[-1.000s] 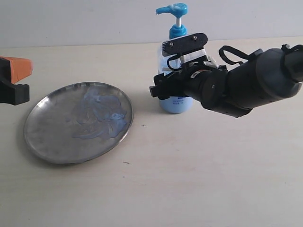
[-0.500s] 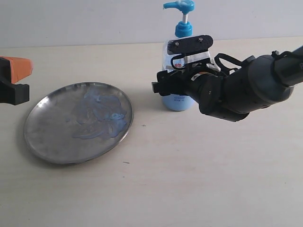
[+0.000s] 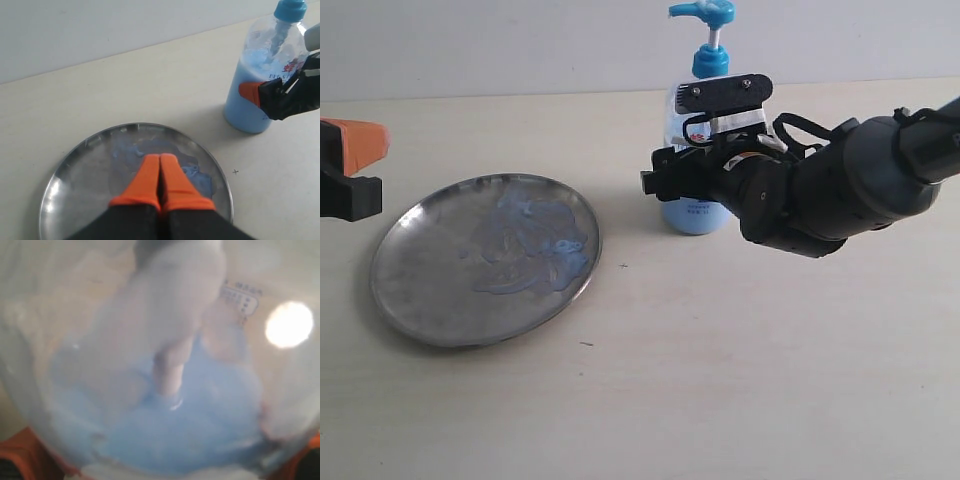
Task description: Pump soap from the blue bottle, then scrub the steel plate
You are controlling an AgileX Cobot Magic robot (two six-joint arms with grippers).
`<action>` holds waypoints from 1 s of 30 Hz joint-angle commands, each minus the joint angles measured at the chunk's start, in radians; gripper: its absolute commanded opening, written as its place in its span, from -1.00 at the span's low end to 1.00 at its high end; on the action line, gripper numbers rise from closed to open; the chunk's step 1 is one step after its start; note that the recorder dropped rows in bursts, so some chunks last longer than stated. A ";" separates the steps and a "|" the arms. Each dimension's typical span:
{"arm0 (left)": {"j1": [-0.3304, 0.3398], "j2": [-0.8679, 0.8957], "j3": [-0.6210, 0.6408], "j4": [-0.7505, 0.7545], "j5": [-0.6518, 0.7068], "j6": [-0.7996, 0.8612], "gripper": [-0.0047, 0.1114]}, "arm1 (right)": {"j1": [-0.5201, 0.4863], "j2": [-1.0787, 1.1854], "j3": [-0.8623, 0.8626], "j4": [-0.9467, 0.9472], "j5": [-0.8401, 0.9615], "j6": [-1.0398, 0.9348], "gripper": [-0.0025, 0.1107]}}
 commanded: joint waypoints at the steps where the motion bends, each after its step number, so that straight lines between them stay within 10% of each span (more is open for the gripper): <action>1: 0.001 -0.007 0.003 -0.002 -0.012 0.003 -0.92 | -0.005 -0.020 -0.009 -0.013 -0.080 0.017 0.41; 30: 0.001 -0.007 0.003 -0.002 -0.014 0.003 -0.92 | -0.005 -0.028 -0.009 -0.039 0.060 0.023 0.67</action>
